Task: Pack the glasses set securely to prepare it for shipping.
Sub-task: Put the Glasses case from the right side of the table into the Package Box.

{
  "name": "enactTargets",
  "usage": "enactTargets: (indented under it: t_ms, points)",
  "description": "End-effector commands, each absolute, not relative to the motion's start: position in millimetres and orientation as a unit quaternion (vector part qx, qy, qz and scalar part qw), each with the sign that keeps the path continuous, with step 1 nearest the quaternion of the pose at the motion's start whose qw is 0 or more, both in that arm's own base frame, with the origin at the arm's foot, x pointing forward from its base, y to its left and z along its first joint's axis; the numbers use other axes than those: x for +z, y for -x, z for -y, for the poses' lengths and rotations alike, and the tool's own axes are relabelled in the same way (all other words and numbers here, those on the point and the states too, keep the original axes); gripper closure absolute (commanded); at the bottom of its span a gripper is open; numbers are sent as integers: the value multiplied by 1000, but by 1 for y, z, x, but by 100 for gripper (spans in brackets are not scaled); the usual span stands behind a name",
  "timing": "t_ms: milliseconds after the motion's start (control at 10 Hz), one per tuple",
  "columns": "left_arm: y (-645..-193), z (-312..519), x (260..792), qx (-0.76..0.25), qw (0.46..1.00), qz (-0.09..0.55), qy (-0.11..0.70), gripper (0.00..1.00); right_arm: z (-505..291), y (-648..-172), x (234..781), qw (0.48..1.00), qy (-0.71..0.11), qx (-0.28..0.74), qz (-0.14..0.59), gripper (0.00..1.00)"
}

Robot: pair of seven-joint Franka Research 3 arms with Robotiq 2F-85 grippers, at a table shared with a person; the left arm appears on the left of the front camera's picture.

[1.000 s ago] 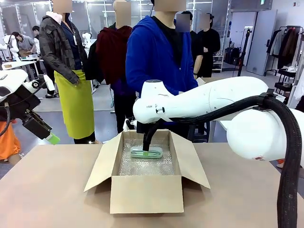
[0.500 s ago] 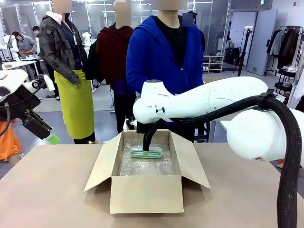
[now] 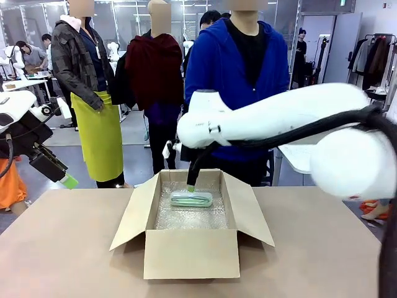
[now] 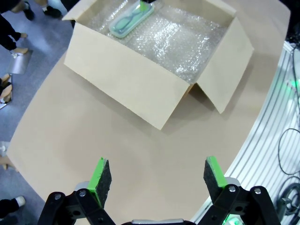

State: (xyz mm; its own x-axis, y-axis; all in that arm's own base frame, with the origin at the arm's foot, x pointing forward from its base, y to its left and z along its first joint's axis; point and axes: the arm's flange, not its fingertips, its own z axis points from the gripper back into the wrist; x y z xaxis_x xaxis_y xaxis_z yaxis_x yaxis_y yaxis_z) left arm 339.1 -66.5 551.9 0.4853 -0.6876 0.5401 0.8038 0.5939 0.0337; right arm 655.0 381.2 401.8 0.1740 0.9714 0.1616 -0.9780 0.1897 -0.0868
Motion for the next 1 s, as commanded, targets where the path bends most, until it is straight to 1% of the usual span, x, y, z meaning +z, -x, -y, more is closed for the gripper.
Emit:
enactTargets:
  t_ms: [0, 100, 200, 400, 500, 700, 800, 900]
  points:
    - [-339, 66, 554, -434, 853, 264, 121, 0, -316, -598, 433, 813, -58, 561, 144, 0]
    - [-339, 66, 554, -434, 853, 264, 121, 0, -281, -583, 442, 835, -76, 516, 174, 0]
    - [-339, 66, 554, -434, 853, 264, 121, 0, -256, -566, 449, 851, -77, 480, 200, 0]
    - [-339, 66, 554, -434, 853, 264, 121, 0, -215, -528, 461, 879, -70, 416, 224, 0]
    - [-339, 66, 554, -434, 853, 264, 121, 0, -192, -508, 469, 889, -87, 378, 242, 0]
    - [-339, 66, 554, -434, 853, 264, 121, 0, -157, -463, 484, 909, -98, 308, 263, 0]
    - [-339, 66, 554, -434, 853, 264, 121, 0, -137, -431, 492, 919, -95, 272, 270, 0]
    - [-339, 66, 554, -434, 853, 264, 121, 0, -116, -401, 499, 931, -93, 238, 262, 0]
